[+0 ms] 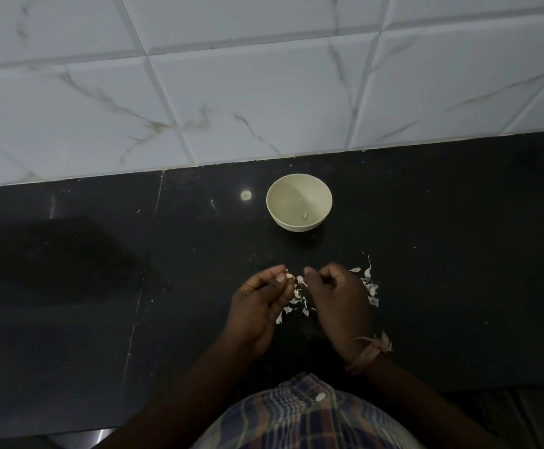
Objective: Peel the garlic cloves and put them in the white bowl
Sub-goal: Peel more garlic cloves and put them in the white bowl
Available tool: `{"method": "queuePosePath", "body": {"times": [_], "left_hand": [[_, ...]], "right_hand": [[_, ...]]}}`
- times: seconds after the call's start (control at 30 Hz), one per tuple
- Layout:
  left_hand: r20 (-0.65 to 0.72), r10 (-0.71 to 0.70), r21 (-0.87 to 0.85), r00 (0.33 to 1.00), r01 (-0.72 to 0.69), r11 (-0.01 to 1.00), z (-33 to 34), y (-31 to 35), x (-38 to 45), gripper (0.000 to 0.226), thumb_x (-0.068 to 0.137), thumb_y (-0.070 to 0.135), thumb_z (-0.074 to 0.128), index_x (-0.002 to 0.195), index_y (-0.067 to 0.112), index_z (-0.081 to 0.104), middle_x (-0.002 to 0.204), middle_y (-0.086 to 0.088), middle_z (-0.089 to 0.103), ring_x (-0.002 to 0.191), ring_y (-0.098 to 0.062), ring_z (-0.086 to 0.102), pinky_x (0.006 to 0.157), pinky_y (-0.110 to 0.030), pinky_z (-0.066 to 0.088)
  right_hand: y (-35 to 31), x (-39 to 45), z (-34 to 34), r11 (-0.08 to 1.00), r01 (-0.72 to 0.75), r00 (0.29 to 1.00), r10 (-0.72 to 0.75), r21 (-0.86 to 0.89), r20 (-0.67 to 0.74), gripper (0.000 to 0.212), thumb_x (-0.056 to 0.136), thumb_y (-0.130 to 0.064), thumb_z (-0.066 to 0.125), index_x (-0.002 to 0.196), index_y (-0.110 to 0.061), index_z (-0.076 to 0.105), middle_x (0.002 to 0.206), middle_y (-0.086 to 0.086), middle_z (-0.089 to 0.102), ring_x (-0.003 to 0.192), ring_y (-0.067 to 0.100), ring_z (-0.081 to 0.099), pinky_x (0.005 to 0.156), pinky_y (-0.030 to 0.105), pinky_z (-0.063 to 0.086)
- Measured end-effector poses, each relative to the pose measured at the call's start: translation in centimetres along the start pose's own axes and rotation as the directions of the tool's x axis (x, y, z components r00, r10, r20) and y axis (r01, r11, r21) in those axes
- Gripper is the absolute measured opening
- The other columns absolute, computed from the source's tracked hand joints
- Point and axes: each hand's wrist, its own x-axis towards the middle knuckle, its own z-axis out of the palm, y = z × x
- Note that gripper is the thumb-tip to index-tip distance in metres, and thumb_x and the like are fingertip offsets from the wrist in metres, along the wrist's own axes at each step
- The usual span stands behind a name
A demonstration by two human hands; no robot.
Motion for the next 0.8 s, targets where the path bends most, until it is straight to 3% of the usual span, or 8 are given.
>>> {"method": "queuePosePath", "body": {"times": [0.07,0.13,0.17,0.3,0.47,0.67,0.8], "left_hand": [[0.004,0.004,-0.007,1.0,-0.004,1.0,0.1,0.1,-0.1,0.018,0.097,-0.009,0.054,0.103,-0.002,0.068,0.088,-0.013,0.075,0.08,-0.016,0.074,0.077,-0.023,0.062],[0.01,0.01,-0.011,1.0,-0.01,1.0,0.1,0.1,0.0,0.019,0.097,-0.01,0.053,0.105,-0.001,0.068,0.09,-0.013,0.075,0.081,-0.017,0.075,0.077,-0.024,0.062],[0.012,0.011,-0.013,1.0,-0.011,1.0,0.1,0.1,0.0,0.019,0.096,-0.01,0.053,0.105,-0.001,0.068,0.092,-0.014,0.075,0.082,-0.017,0.075,0.077,-0.024,0.062],[0.03,0.009,-0.028,1.0,-0.008,1.0,0.2,0.3,0.0,0.018,0.096,-0.009,0.054,0.107,-0.003,0.067,0.093,-0.015,0.075,0.081,-0.018,0.075,0.075,-0.024,0.062],[0.051,0.025,0.04,0.998,-0.027,0.999,0.2,0.3,-0.1,0.017,0.091,-0.008,0.058,0.105,-0.004,0.067,0.097,-0.018,0.075,0.084,-0.021,0.075,0.083,-0.027,0.062],[0.098,0.098,0.116,0.99,-0.11,0.987,0.5,0.2,-0.3,0.016,0.09,-0.011,0.059,0.103,-0.006,0.066,0.085,-0.014,0.076,0.075,-0.018,0.076,0.066,-0.023,0.06],[0.116,0.145,0.197,0.983,-0.165,0.966,0.4,0.1,0.3,0.028,0.079,0.006,0.072,0.105,-0.002,0.073,0.096,-0.02,0.076,0.088,-0.023,0.076,0.077,-0.029,0.061]], "right_hand": [[0.5,0.1,0.0,0.999,0.02,0.998,-0.019,-0.028,0.058,0.007,0.092,-0.015,0.071,0.091,-0.022,0.069,0.086,-0.011,0.071,0.079,-0.006,0.064,0.073,0.015,0.049],[0.8,-0.1,0.0,0.996,0.062,0.994,-0.056,-0.065,0.098,0.027,0.095,-0.006,0.064,0.116,-0.021,0.07,0.108,-0.013,0.072,0.1,-0.004,0.065,0.09,0.019,0.053],[0.8,0.0,0.0,0.993,0.09,0.993,-0.083,-0.072,0.089,0.028,0.096,-0.007,0.063,0.119,-0.02,0.07,0.11,-0.013,0.072,0.102,-0.004,0.065,0.092,0.019,0.052],[0.3,0.0,-0.1,0.993,0.122,0.985,-0.12,-0.006,0.124,0.02,0.094,-0.017,0.07,0.112,-0.023,0.073,0.102,-0.017,0.073,0.097,-0.007,0.066,0.085,0.015,0.053],[0.1,0.0,0.5,0.993,0.119,0.973,-0.12,0.018,0.195,0.022,0.093,-0.01,0.068,0.109,-0.023,0.076,0.104,-0.015,0.074,0.099,-0.004,0.067,0.09,0.017,0.052],[-0.2,0.7,-0.1,0.985,0.01,0.98,-0.044,0.169,0.197,0.016,0.088,-0.007,0.074,0.097,-0.02,0.076,0.09,-0.008,0.076,0.086,0.003,0.071,0.076,0.017,0.055],[-0.1,0.8,0.2,0.985,0.015,0.984,-0.045,0.17,0.172,0.02,0.092,-0.011,0.071,0.108,-0.02,0.078,0.099,-0.009,0.077,0.095,0.002,0.07,0.085,0.022,0.056]]}}
